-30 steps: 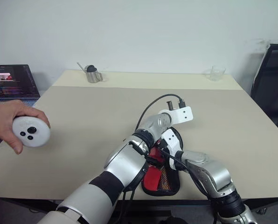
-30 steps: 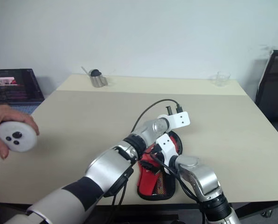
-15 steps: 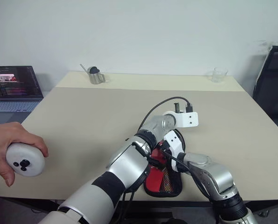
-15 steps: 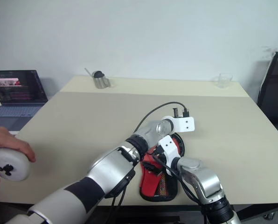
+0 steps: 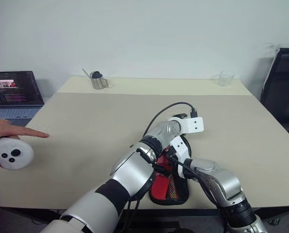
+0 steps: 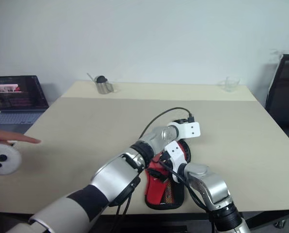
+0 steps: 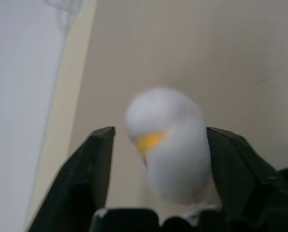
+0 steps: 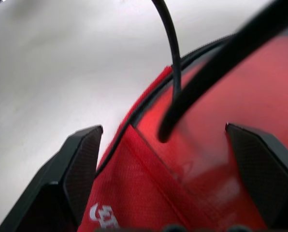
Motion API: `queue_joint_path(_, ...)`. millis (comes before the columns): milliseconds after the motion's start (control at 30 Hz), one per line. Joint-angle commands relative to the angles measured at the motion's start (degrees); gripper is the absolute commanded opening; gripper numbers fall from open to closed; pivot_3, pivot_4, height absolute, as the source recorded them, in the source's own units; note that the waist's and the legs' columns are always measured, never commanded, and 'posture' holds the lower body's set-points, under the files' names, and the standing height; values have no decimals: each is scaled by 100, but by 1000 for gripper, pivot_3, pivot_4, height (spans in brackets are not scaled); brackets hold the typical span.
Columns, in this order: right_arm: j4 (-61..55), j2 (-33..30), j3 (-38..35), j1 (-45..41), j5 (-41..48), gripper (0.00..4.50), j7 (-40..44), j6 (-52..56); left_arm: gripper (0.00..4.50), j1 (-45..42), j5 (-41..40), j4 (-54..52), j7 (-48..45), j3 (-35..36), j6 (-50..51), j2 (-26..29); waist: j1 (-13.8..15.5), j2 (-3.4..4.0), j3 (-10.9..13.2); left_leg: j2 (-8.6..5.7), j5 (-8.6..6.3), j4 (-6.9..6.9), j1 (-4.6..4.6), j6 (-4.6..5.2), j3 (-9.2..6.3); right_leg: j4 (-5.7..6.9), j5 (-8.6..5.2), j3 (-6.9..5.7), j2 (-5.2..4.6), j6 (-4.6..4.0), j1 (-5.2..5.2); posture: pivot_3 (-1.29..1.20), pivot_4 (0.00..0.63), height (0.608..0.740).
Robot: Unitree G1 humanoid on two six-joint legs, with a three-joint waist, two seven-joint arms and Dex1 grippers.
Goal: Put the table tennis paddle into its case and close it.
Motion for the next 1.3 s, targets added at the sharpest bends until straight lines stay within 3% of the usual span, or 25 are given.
queue_joint_path(33, 452, 117, 207, -305, -62, 4442, -6, -6, 3313, 208, -96, -170, -194, 9, 40, -338, -20, 2, -4, 0, 0, 0, 6, 0, 2, 1, 0, 2, 0, 0, 3, 0, 150, 740)
queue_joint_path(200, 818, 88, 78, -521, -53, 4442, 80, -283, 3313, 279, -759, -243, -572, 692, 163, 200, -134, 2, -3, 3, 0, -3, 45, 0, -2, -1, 4, 9, 0, 4, 36, 0, 150, 740)
queue_joint_path(367, 1276, 12, -214, -885, 38, 4442, 223, -552, 3313, 305, -1978, -454, -2021, 1841, 159, 864, -174, 3, 4, 6, 0, -10, 43, 0, -1, -1, 4, 9, 1, 3, 34, 0, 150, 740)
queue_joint_path(467, 1182, -274, -505, -1022, 304, 4442, 551, -460, 3313, 250, -2778, -644, -3362, 2473, 531, 1265, -158, 4, 4, 4, 0, -21, 30, 1, 3, -4, 2, 12, 11, 0, 20, 0, 150, 740)
queue_joint_path(600, 605, -940, -628, -1020, 776, 4442, 1400, -363, 3313, 431, -2953, -982, -4568, 2465, 569, 1974, -153, 6, 6, 2, -1, -10, -43, 2, 7, -9, 3, 15, 11, 1, -40, 0, 150, 740)
queue_joint_path(833, 108, -2117, -742, -824, 1100, 4442, 2531, -681, 3313, 916, -3323, -1767, -5947, 2486, 862, 3044, -160, 8, 8, 2, -11, -11, -46, 19, 5, -14, 0, 14, 13, 2, -42, 0, 150, 740)
queue_joint_path(967, 329, -2355, -1155, -999, 1403, 4442, 2903, -921, 3313, 1306, -3462, -2393, -6335, 2425, 1150, 3431, -160, 9, 10, 4, -10, -6, -40, 19, 8, -6, 0, 16, 13, 2, -42, 0, 150, 740)
queue_joint_path(1100, 1248, -2091, -1564, -1704, 1238, 4442, 2408, -1313, 3313, 2150, -3696, -3967, -6760, 2167, 1738, 3617, -149, 10, 11, 6, -9, 0, -39, 19, 6, 2, 1, 15, 12, 1, -41, 0, 150, 740)
queue_joint_path(1300, 2429, -1687, -1737, -2452, 965, 4442, 1761, -1716, 3313, 2989, -4035, -5648, -5657, 2407, 2641, 3609, -138, 11, 11, 10, -9, -1, -40, 20, 6, 0, 2, 21, 10, 0, -40, 0, 150, 740)
